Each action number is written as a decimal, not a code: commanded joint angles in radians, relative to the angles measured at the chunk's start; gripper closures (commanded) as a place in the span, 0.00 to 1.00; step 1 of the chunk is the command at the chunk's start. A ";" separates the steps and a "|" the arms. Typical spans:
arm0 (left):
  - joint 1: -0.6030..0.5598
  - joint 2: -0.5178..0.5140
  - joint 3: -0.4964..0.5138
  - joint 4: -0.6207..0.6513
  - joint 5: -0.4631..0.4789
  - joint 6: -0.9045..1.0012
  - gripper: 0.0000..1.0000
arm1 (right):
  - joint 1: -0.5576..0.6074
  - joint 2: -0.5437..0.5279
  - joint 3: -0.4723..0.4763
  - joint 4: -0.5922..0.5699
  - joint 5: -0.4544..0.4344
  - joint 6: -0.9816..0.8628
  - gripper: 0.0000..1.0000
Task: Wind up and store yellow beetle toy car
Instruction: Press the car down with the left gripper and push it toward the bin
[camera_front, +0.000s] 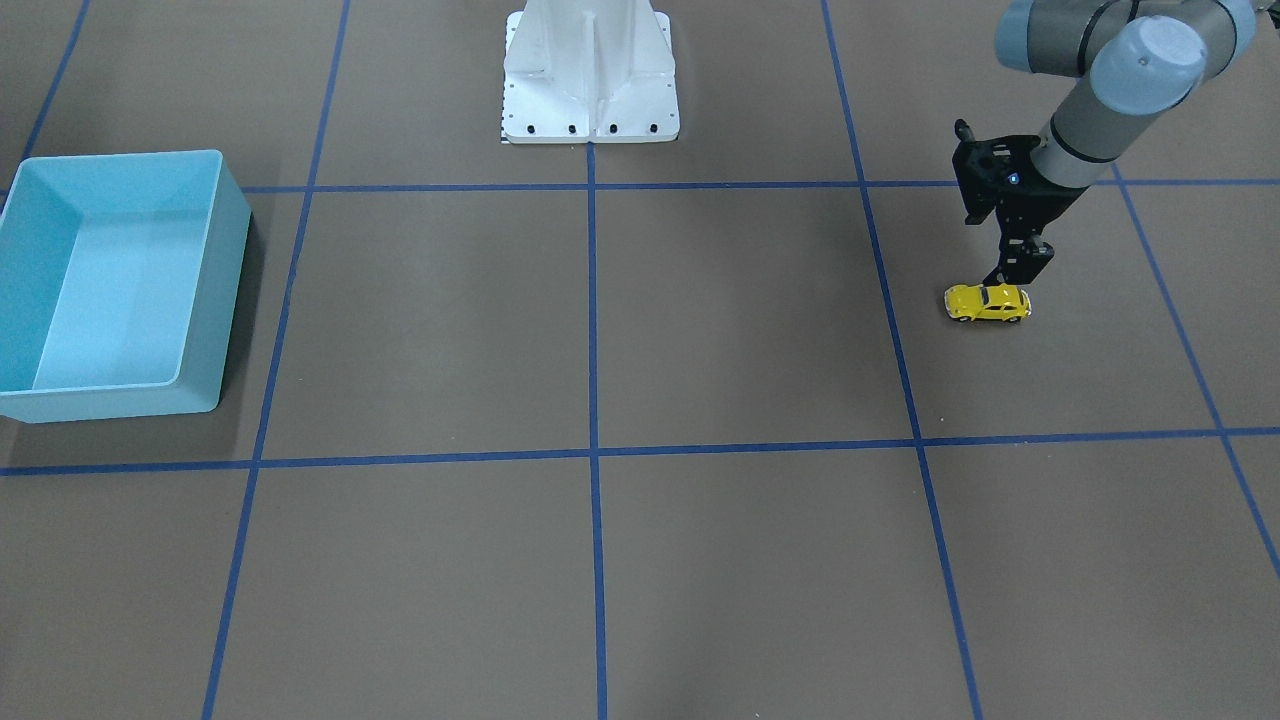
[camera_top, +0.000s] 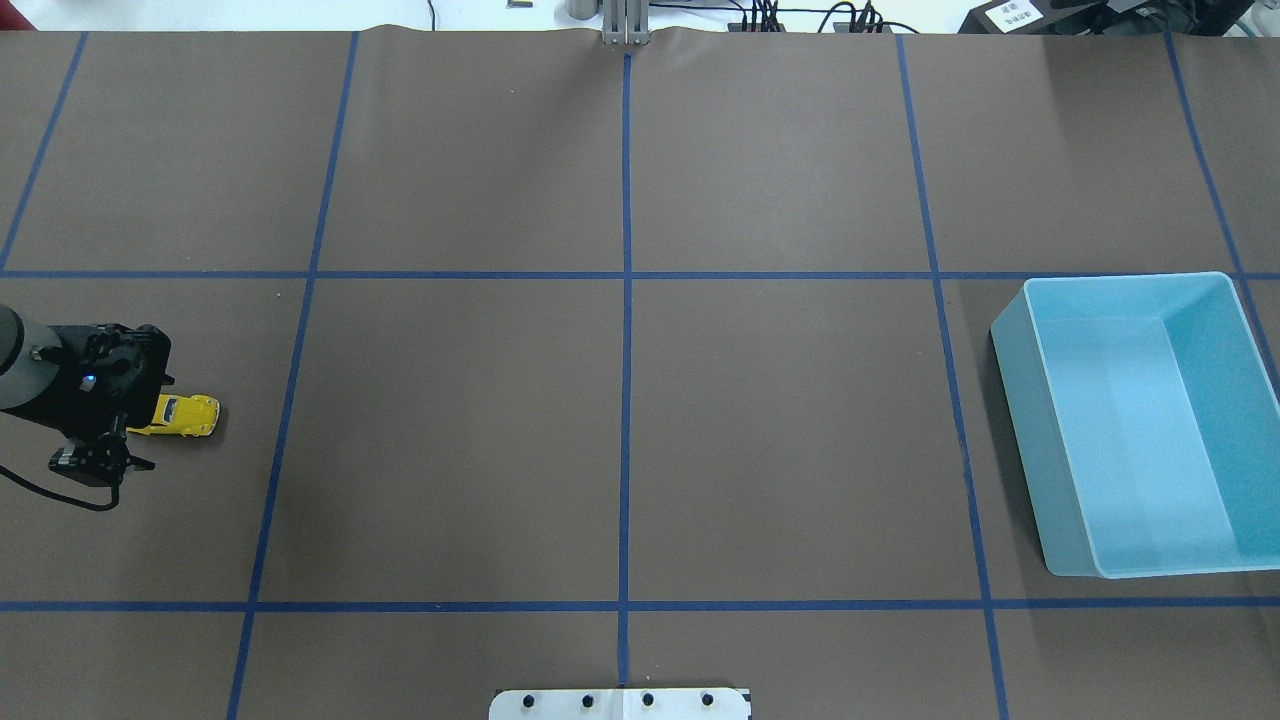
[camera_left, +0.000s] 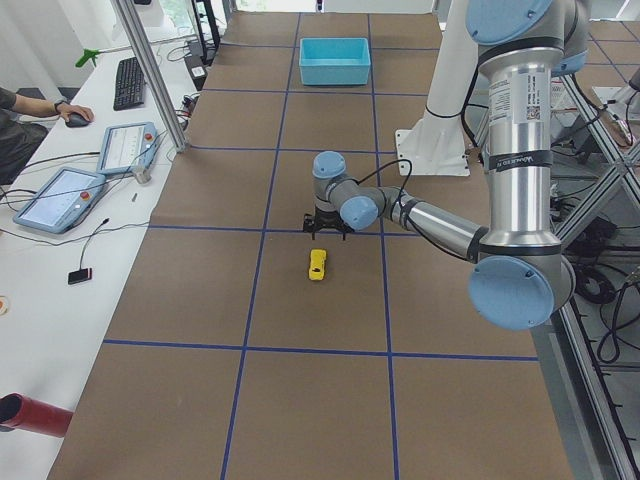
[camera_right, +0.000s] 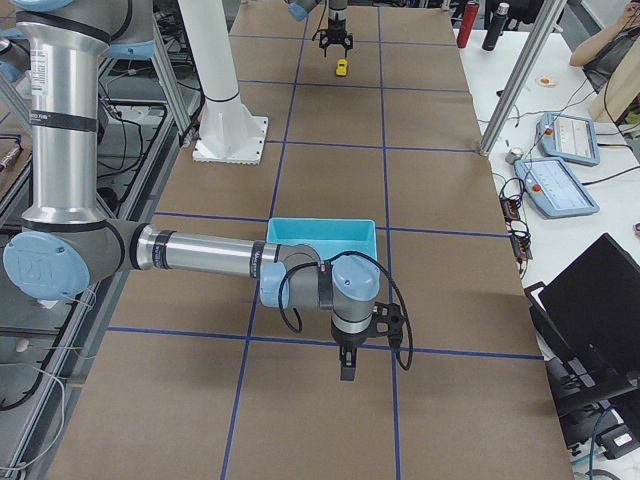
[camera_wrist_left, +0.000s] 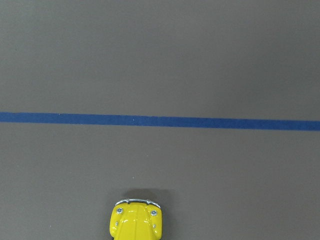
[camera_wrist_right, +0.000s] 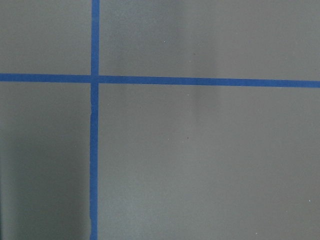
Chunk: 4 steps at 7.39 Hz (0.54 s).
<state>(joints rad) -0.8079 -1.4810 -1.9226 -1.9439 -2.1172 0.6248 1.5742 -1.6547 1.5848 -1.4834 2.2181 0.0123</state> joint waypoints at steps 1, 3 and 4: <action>-0.010 0.001 0.068 -0.059 -0.006 0.004 0.00 | 0.000 0.000 0.000 0.000 0.000 0.000 0.01; -0.024 -0.005 0.100 -0.064 -0.017 0.012 0.00 | 0.000 0.000 0.000 0.000 0.000 0.000 0.01; -0.025 -0.025 0.129 -0.067 -0.017 0.010 0.00 | 0.000 0.000 0.000 0.000 0.000 0.000 0.01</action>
<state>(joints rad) -0.8297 -1.4888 -1.8289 -2.0060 -2.1322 0.6348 1.5739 -1.6552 1.5846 -1.4834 2.2181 0.0123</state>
